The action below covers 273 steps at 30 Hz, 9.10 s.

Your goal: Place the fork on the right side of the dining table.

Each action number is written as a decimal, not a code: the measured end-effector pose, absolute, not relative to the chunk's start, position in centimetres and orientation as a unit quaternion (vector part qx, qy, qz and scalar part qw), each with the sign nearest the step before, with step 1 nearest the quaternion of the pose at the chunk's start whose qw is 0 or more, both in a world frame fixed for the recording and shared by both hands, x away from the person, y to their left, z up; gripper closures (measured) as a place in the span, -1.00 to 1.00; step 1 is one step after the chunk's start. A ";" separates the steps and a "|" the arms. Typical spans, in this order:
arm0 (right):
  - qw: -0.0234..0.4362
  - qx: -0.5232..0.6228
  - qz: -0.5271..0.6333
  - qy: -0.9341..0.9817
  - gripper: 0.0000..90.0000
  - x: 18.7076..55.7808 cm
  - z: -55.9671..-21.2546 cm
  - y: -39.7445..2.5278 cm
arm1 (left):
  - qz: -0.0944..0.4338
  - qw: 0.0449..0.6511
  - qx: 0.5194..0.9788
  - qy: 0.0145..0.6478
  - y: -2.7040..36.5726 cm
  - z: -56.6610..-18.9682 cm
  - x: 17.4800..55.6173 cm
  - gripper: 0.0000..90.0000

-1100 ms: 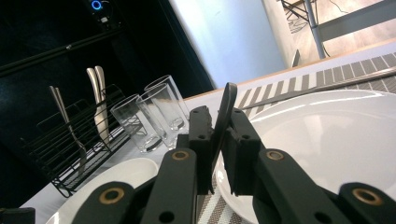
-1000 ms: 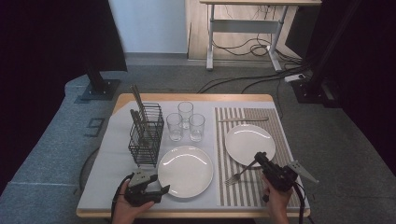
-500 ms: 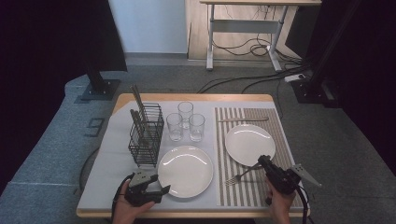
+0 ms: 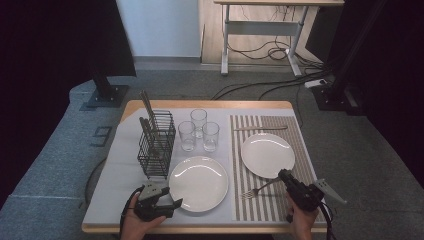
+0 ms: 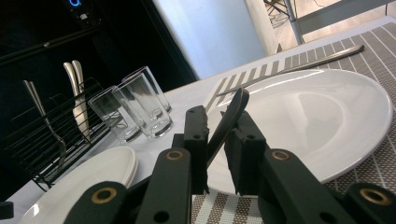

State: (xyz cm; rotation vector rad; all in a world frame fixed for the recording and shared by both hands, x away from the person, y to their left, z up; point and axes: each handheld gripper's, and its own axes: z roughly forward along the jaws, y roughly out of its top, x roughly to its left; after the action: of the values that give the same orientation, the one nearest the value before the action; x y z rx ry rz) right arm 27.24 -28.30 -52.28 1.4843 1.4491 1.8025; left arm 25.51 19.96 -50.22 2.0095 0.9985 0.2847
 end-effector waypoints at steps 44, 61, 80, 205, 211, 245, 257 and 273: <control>0.196 0.559 0.628 0.505 0.58 26.1 -53.8 -29.9 | 0.115 0.424 0.806 0.397 19.8 -50.3 25.5 -0.29; 0.200 0.570 0.626 0.494 0.63 25.7 -53.8 -30.3 | 0.116 0.423 0.807 0.396 19.9 -50.2 25.5 -0.29; 0.168 0.600 0.606 0.495 0.55 25.5 -54.6 -30.9 | 0.115 0.421 0.808 0.395 19.7 -50.3 25.5 -0.29; 0.215 0.557 0.553 0.580 -0.02 28.0 -51.7 -26.3 | 0.120 0.429 0.802 0.399 20.3 -49.9 25.5 -0.29; 0.216 0.540 0.569 0.581 -0.04 29.2 -50.4 -25.0 | 0.124 0.427 0.801 0.402 20.5 -49.9 25.5 -0.29; 0.204 0.469 0.574 0.640 -0.07 31.3 -48.5 -19.1 | 0.145 0.433 0.782 0.424 22.5 -49.2 25.4 -0.29; 0.185 0.457 0.577 0.651 -0.11 31.8 -48.4 -18.0 | 0.142 0.427 0.788 0.421 22.1 -49.5 25.5 -0.29; 0.158 0.433 0.572 0.678 -0.15 33.1 -48.5 -14.5 | 0.140 0.428 0.788 0.419 22.1 -49.5 25.4 -0.29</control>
State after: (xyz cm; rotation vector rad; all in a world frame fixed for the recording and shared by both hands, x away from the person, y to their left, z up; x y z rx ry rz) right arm 33.06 -14.45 -48.49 1.2378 1.9406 1.6371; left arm 25.45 22.07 -49.52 1.9685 1.0475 0.3502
